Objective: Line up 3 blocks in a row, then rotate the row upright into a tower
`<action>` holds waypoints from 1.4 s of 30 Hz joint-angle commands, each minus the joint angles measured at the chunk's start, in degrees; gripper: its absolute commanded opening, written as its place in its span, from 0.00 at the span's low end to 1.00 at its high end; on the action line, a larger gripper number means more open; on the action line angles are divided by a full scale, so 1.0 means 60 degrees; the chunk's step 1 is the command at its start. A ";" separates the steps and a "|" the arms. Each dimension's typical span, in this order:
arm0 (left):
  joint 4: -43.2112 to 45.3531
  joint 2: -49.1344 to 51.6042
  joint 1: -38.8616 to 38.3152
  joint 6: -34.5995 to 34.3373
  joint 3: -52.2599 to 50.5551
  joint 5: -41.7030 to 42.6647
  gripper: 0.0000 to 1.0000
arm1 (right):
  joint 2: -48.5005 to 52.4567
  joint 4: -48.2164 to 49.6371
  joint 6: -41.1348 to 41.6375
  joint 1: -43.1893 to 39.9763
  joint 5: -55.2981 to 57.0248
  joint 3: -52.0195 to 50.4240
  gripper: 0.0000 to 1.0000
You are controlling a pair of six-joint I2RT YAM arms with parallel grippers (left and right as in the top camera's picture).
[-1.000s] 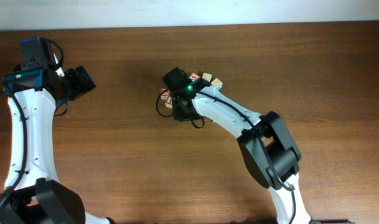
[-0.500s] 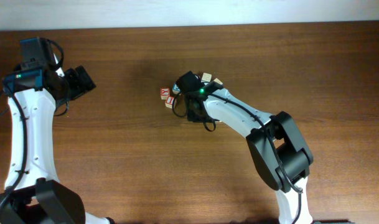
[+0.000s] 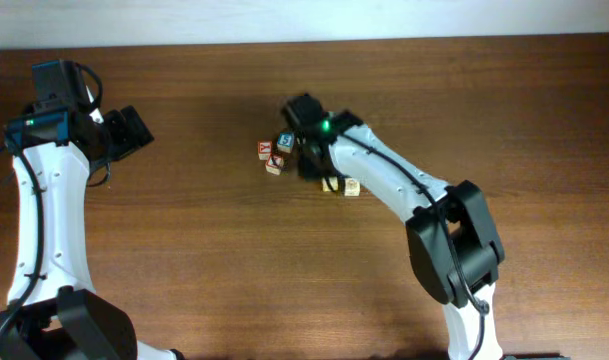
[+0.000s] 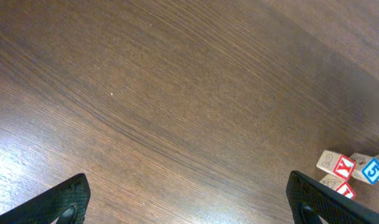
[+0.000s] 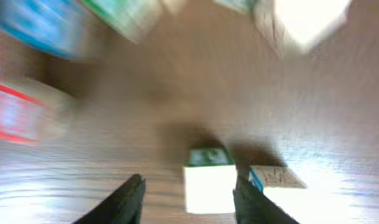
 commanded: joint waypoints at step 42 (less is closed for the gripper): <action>0.0015 0.0087 0.0000 -0.0135 0.0182 -0.0066 0.99 | 0.1253 -0.0772 0.0517 0.0404 -0.0499 0.0761 0.30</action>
